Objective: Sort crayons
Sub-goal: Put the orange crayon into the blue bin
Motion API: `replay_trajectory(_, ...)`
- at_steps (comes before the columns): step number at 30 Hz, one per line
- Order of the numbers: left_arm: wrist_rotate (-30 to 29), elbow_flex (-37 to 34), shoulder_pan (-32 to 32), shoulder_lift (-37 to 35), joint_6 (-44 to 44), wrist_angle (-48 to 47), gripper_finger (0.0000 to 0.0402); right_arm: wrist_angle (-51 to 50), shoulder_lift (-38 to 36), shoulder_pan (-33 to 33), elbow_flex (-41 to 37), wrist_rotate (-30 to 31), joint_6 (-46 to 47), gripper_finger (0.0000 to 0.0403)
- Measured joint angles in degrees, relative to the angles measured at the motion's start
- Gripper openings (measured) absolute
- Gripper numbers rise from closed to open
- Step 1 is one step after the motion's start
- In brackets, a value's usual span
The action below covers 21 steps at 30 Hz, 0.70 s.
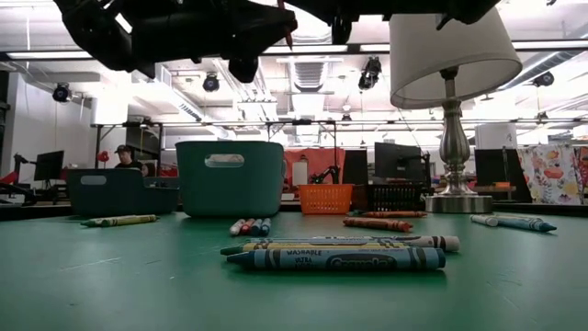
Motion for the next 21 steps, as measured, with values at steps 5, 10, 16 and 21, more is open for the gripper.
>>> replay_trajectory(5,-0.1,0.1,0.1,-0.9,-1.1,-2.4,0.0015,-0.4,-0.3,-0.1,0.0,0.1,0.8,0.0048)
replay_trajectory(10,-5.1,0.6,0.6,-5.4,-1.3,-14.6,0.0008,-3.0,-1.7,-0.1,0.4,5.0,0.9,0.0108)
replay_trajectory(16,-22.1,6.8,4.5,-16.7,-1.9,-52.6,0.0004,-16.2,-4.9,-0.1,3.1,17.2,2.1,0.0153)
replay_trajectory(21,-40.0,16.2,12.1,-21.8,-6.6,-87.5,0.0004,-21.8,-5.1,-0.1,5.1,18.2,3.2,0.0163)
